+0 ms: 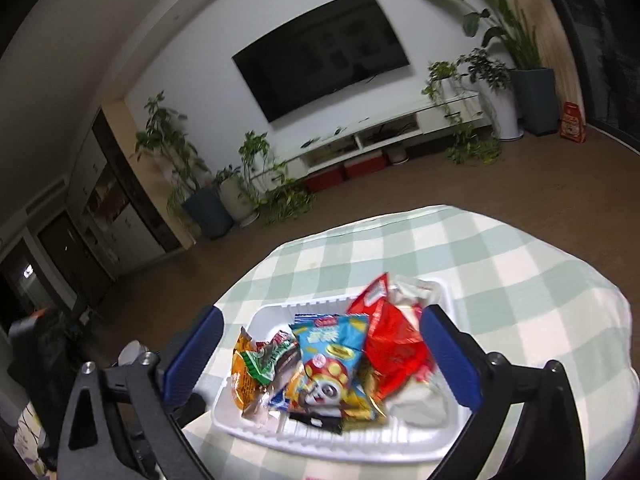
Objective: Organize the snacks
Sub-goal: 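Open both grippers and withdraw them toward the remaining loose snacks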
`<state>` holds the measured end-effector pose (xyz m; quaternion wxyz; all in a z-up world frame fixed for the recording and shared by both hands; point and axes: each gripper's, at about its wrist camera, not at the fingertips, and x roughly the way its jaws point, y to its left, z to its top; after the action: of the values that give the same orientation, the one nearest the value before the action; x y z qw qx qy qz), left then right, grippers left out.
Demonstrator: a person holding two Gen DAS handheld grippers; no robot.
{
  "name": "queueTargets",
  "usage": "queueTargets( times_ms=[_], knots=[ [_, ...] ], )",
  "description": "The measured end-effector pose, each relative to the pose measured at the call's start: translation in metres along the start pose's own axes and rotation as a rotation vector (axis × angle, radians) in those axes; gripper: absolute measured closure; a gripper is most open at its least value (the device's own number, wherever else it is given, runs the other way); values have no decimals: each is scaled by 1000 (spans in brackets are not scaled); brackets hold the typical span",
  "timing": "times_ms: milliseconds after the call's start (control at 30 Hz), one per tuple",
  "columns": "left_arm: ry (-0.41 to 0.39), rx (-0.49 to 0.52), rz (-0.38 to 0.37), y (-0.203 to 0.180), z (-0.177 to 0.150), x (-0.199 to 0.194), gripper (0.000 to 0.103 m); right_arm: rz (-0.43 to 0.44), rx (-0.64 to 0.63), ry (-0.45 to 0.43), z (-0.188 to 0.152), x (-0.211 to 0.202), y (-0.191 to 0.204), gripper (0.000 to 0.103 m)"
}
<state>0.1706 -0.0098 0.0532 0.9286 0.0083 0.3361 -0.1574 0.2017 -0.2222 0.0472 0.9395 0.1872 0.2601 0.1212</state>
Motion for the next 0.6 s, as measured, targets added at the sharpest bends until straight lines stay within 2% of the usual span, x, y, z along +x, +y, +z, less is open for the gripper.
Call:
queueTargets(
  times_ms=[167, 300, 433, 600],
  knots=[
    [46, 4, 30, -14, -72, -32, 0, -19, 69, 4, -31, -39, -13, 1],
    [99, -60, 29, -18, -121, -37, 0, -67, 69, 70, -71, -55, -14, 1],
    [110, -49, 60, -29, -144, -43, 0, -124, 25, 153, -103, -57, -6, 1],
    [118, -60, 102, -31, -156, -47, 0, -149, -19, 157, -121, -64, 0, 1]
  ],
)
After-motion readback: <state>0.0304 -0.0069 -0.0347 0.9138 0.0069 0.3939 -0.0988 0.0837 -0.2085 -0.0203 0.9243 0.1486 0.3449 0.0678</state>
